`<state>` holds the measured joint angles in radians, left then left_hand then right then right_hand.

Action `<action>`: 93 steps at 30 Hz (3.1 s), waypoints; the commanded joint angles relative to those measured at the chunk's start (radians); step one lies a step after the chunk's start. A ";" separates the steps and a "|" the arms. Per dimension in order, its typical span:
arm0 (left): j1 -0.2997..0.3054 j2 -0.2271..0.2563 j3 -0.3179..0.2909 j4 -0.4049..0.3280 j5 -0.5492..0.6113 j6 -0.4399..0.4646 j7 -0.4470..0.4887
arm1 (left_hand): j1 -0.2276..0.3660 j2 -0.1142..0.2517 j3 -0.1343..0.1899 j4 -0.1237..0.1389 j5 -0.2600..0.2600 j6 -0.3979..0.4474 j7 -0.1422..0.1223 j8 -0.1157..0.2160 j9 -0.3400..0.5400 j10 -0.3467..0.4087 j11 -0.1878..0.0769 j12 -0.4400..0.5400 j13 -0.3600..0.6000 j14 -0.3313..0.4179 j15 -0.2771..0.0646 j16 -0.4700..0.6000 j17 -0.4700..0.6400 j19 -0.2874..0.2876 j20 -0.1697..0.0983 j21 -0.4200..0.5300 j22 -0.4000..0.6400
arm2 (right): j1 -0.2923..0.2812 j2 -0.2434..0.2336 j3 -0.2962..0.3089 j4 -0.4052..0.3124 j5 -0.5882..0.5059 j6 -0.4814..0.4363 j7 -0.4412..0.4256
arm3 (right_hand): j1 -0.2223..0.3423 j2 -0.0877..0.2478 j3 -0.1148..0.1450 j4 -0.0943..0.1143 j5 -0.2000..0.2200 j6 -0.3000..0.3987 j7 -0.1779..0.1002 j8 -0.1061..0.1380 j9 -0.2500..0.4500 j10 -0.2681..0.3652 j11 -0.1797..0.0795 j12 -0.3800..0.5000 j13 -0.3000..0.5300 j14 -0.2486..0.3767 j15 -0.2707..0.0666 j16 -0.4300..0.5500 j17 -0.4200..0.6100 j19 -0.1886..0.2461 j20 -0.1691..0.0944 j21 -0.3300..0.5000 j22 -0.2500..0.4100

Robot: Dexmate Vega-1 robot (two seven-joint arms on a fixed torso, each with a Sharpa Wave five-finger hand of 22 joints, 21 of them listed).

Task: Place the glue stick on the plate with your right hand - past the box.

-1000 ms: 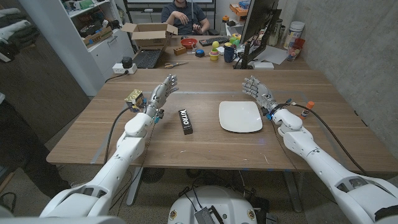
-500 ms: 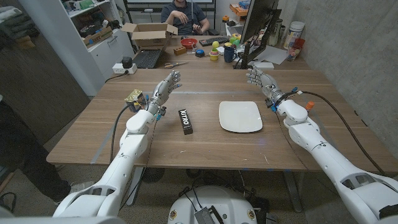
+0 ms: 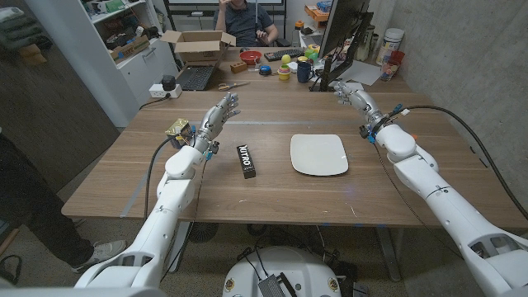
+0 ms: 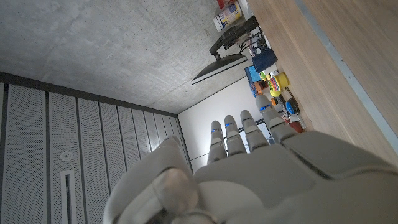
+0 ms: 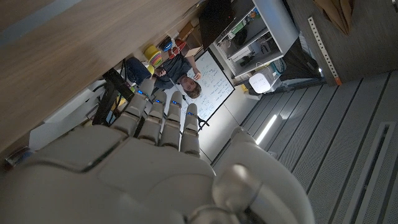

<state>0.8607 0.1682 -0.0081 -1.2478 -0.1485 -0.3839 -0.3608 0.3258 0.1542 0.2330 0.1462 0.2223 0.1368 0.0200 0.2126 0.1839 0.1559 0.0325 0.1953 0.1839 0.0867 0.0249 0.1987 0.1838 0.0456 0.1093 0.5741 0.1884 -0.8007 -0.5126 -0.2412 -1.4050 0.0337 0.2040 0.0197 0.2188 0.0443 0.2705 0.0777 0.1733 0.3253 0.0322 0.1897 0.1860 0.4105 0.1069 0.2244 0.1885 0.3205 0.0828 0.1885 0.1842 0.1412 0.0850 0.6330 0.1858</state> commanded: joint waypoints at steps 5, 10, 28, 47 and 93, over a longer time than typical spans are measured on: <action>0.014 0.003 -0.005 -0.024 0.017 0.006 0.000 | -0.002 -0.010 0.005 0.002 0.002 -0.002 0.004 -0.001 0.005 -0.002 0.000 -0.002 0.003 -0.004 0.001 -0.003 0.005 -0.004 0.002 0.001 0.003 | -0.073 -0.023 0.098 -0.142 -0.243 -0.092 -0.091 | -0.018 -0.040 -0.024 0.002 0.002 0.007 0.007 0.004 0.003 -0.001 0.007 -0.001 0.005 -0.004 0.008 0.001 0.003 0.011 0.009 -0.001 0.002; 0.015 0.004 -0.003 -0.026 0.018 0.007 0.001 | -0.003 -0.011 0.004 0.003 0.001 -0.002 0.004 -0.001 0.005 -0.004 0.000 -0.002 0.003 -0.005 0.001 -0.003 0.005 -0.004 0.001 0.001 0.003 | -0.092 -0.027 0.123 -0.175 -0.312 -0.134 -0.101 | -0.033 -0.064 -0.041 0.004 0.006 0.008 0.007 0.005 0.003 -0.004 0.007 -0.002 0.005 -0.009 0.008 0.000 0.003 0.015 0.008 -0.003 0.001; 0.006 0.005 -0.002 -0.008 0.017 0.003 -0.006 | -0.008 -0.017 -0.001 0.004 0.001 -0.003 0.008 -0.003 0.005 -0.006 -0.001 -0.003 0.003 -0.009 0.001 -0.005 0.005 -0.005 0.002 -0.001 0.003 | -0.148 -0.031 0.203 -0.260 -0.521 -0.212 -0.120 | -0.059 -0.110 -0.076 0.004 0.017 -0.018 -0.004 -0.003 0.004 -0.034 -0.001 -0.012 0.006 -0.035 0.011 -0.005 0.002 0.000 0.015 -0.021 -0.001; -0.003 0.002 -0.006 0.007 0.017 0.002 -0.018 | -0.014 -0.020 -0.006 0.006 0.001 -0.005 0.009 -0.004 0.006 -0.008 0.001 -0.004 0.003 -0.010 0.000 -0.006 0.005 -0.005 0.002 -0.002 0.003 | -0.244 -0.021 0.288 -0.383 -0.757 -0.315 -0.132 | -0.026 -0.109 -0.074 -0.017 0.031 -0.097 -0.012 -0.016 0.005 -0.071 -0.018 -0.021 0.006 -0.041 0.002 -0.003 -0.001 0.015 0.014 -0.031 -0.002; -0.009 -0.003 -0.003 0.018 0.021 0.012 -0.034 | -0.026 -0.022 -0.015 0.008 0.003 -0.010 0.014 -0.007 0.006 -0.012 0.002 -0.004 0.003 -0.013 0.000 -0.006 0.005 -0.006 0.002 -0.005 0.003 | -0.281 -0.007 0.260 -0.429 -1.273 -0.744 0.110 | 0.014 -0.111 -0.079 -0.046 0.031 -0.147 0.017 -0.006 0.005 -0.102 -0.034 -0.018 0.005 0.014 -0.035 0.007 -0.002 0.170 0.010 -0.006 -0.003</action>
<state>0.8590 0.1666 -0.0114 -1.2373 -0.1298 -0.3756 -0.3896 0.3059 0.1343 0.2247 0.1544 0.2223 0.1286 0.0284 0.2070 0.1836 0.1472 0.0302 0.1954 0.1836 0.0754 0.0209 0.1988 0.1836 0.0457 0.1092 0.5686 0.1881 -1.0839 -0.5205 0.0312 -1.8397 -1.1821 -0.4777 0.0639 0.2219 -0.0655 0.1909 0.0383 0.1998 0.1836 0.0519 0.1819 0.1883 0.3138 0.0752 0.2033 0.1906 0.3238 0.0516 0.1933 0.1815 0.2960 0.0964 0.6215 0.1817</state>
